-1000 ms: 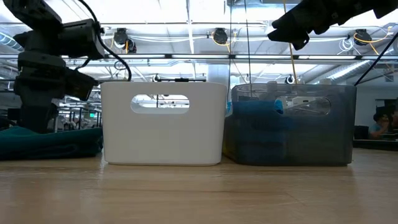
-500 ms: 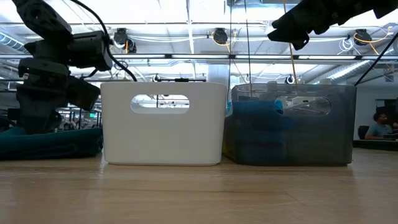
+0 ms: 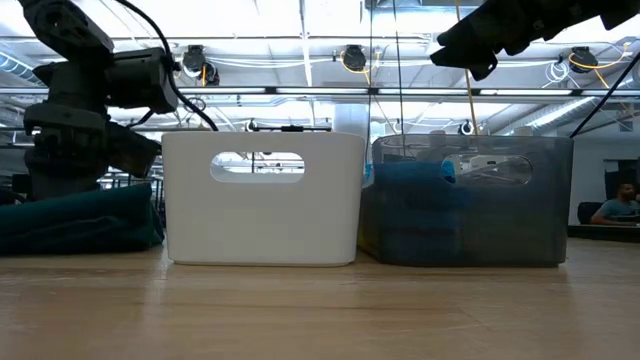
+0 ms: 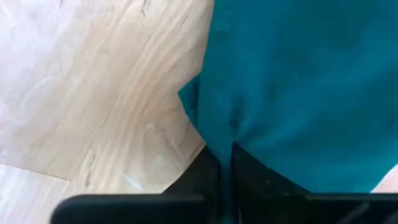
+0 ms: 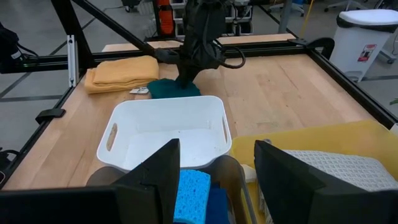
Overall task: Pick & Place Kitchen Items
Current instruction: Put the dark green microfiber into the yellow bin
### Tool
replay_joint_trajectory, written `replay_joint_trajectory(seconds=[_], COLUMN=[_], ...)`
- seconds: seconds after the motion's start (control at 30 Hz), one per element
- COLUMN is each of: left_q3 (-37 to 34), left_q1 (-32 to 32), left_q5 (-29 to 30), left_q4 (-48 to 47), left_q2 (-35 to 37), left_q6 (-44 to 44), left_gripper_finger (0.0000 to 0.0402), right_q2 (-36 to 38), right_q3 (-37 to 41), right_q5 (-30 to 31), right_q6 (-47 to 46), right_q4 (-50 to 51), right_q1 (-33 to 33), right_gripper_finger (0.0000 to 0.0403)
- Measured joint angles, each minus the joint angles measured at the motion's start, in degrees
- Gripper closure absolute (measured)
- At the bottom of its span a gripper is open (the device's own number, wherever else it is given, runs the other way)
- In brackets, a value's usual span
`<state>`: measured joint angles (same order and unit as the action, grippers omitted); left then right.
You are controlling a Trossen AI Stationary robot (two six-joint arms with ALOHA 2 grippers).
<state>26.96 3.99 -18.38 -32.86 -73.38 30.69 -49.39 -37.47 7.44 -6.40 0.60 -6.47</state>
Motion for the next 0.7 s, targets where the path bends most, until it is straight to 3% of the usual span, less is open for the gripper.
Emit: replay_joint_trajectory(seconds=[0.17, 0.47, 0.7], left_q3=[1.2, 15.5, 26.9], left_q1=[-0.9, -5.9, -11.3], left_q5=[2.2, 19.9, 31.6], left_q4=[-1.8, -24.1, -31.0], left_q2=[1.8, 5.5, 5.6], left_q6=[0.5, 1.3, -1.7], left_gripper_finger=[0.0382, 0.0388, 0.0391], right_q2=[0.0, 0.0, 0.0], right_q3=[0.0, 0.0, 0.0], right_q5=[0.0, 0.2, 0.2], right_q6=[0.0, 0.0, 0.0], right_q4=[0.0, -0.5, -1.3], right_q1=[0.0, 0.0, 0.0], right_gripper_finger=[0.0229, 0.0229, 0.0229])
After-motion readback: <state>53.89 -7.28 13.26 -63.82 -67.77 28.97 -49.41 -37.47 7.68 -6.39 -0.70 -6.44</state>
